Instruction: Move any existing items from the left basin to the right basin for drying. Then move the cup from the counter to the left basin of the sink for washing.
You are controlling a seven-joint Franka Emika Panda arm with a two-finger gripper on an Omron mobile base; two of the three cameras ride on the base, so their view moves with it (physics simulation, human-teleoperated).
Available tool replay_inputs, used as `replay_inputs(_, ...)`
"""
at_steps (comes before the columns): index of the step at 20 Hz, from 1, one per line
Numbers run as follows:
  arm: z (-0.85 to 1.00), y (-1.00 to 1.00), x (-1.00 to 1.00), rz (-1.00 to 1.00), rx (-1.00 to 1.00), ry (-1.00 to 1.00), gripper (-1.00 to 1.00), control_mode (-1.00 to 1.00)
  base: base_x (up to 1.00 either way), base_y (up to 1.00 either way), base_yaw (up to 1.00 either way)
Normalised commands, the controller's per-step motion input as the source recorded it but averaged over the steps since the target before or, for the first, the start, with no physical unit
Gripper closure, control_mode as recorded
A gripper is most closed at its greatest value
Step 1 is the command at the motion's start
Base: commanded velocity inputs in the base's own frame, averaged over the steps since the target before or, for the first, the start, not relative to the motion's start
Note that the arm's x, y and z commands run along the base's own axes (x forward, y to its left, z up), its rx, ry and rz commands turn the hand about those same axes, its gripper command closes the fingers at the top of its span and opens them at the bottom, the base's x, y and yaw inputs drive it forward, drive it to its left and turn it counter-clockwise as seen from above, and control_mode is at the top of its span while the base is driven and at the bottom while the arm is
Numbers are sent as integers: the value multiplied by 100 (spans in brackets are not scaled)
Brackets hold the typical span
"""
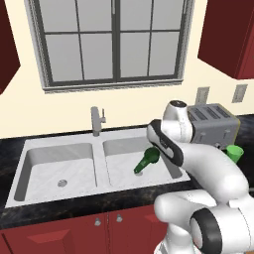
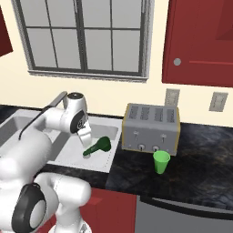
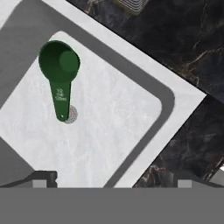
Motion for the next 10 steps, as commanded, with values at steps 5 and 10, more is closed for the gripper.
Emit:
replay_inputs(5,25,-25,-65,0,0,0,-100,-100,0,0,0)
replay_inputs(10,29,-35,-59,0,0,0,-100,-100,0,0,0)
